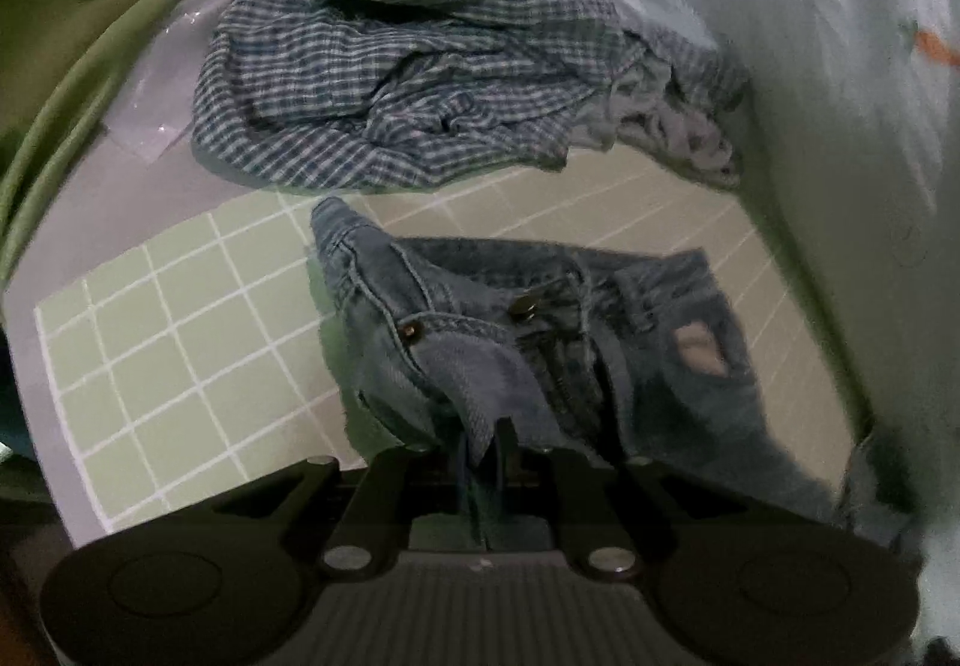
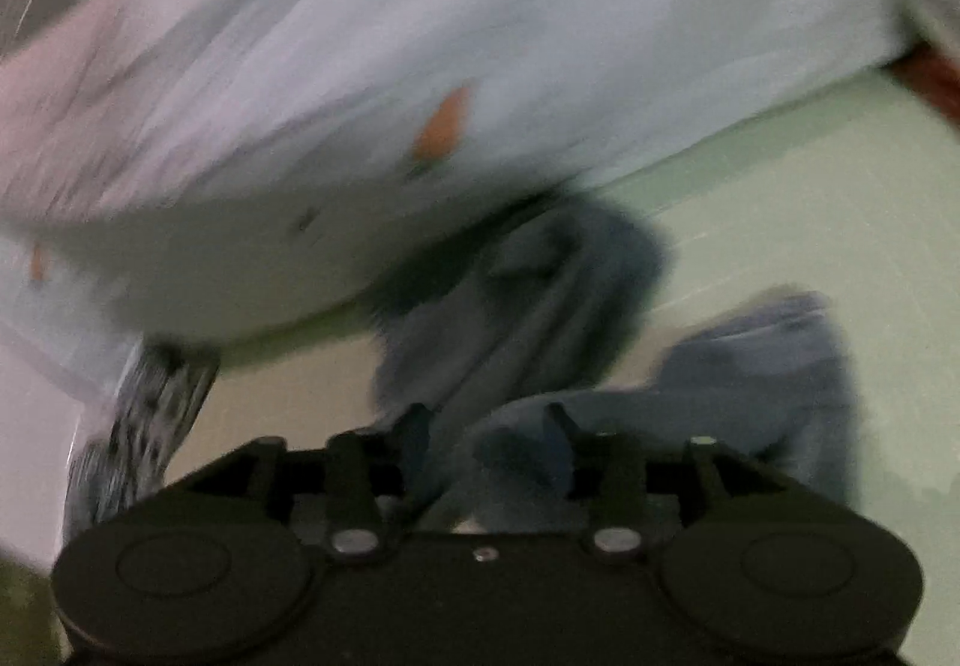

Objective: Fold clothes

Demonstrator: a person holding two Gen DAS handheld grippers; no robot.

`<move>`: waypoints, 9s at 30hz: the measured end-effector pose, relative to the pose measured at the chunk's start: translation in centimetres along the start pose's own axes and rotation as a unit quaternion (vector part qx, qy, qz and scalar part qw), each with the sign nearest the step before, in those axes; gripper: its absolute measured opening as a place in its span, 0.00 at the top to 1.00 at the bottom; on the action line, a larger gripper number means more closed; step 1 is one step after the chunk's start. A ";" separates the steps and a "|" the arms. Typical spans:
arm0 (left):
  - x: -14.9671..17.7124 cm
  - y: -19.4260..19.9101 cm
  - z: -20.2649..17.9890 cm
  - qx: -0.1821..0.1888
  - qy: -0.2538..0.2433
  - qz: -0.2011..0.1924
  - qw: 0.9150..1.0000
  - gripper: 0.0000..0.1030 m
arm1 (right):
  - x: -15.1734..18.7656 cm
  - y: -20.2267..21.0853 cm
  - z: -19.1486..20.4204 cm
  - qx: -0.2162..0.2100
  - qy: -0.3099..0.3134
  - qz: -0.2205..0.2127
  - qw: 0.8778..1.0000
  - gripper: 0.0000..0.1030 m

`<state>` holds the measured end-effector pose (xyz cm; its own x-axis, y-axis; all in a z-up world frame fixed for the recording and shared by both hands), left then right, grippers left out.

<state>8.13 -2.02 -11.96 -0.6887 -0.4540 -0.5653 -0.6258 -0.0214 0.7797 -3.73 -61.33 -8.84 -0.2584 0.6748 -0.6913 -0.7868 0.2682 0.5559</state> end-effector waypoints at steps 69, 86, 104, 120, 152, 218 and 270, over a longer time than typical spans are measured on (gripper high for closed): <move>-7.5 -5.8 -4.7 0.010 -0.017 -0.054 0.998 0.85 | -0.1 -2.6 -9.4 0.269 0.086 -0.037 0.959 0.97; 3.8 3.3 6.5 -0.049 -0.051 -0.020 0.997 0.56 | 9.4 13.7 -19.8 0.270 0.005 -0.012 0.963 0.72; 9.1 8.9 -1.1 -0.057 -0.071 -0.083 0.992 0.28 | 3.5 1.5 -17.2 0.085 0.262 0.041 0.960 0.32; 11.3 8.6 -7.3 -0.051 -0.115 -0.074 0.989 0.28 | -2.0 5.8 -28.3 0.240 0.154 -0.045 0.957 0.71; 11.3 10.2 -2.5 -0.039 -0.154 -0.040 0.987 0.27 | 7.3 16.4 -31.5 0.404 0.064 0.000 0.912 0.76; 4.8 -7.6 -8.3 -0.066 -0.162 0.067 0.982 0.03 | 11.1 -10.0 10.3 0.064 0.405 0.055 0.910 0.26; 3.8 -5.9 -18.6 -0.040 -0.259 0.007 0.965 0.03 | -6.2 -8.7 -19.2 0.401 -0.120 -0.052 0.907 0.89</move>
<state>16.02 -20.23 -13.66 -0.8001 0.0519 -0.5976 -0.5997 -0.0974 0.7943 -6.09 -81.08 -18.25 -0.0003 0.7216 -0.6923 -0.1149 0.6877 0.7168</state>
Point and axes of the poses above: each gripper's, at about its wrist camera, not at the fingertips, and y roughly against the way its jaws point, z to its left, x to its underside, the point moved 3 cm from there along -y, roughly the way its jaws point, and after that the axes turned 11 degrees about -z, right-handed, at the moved point
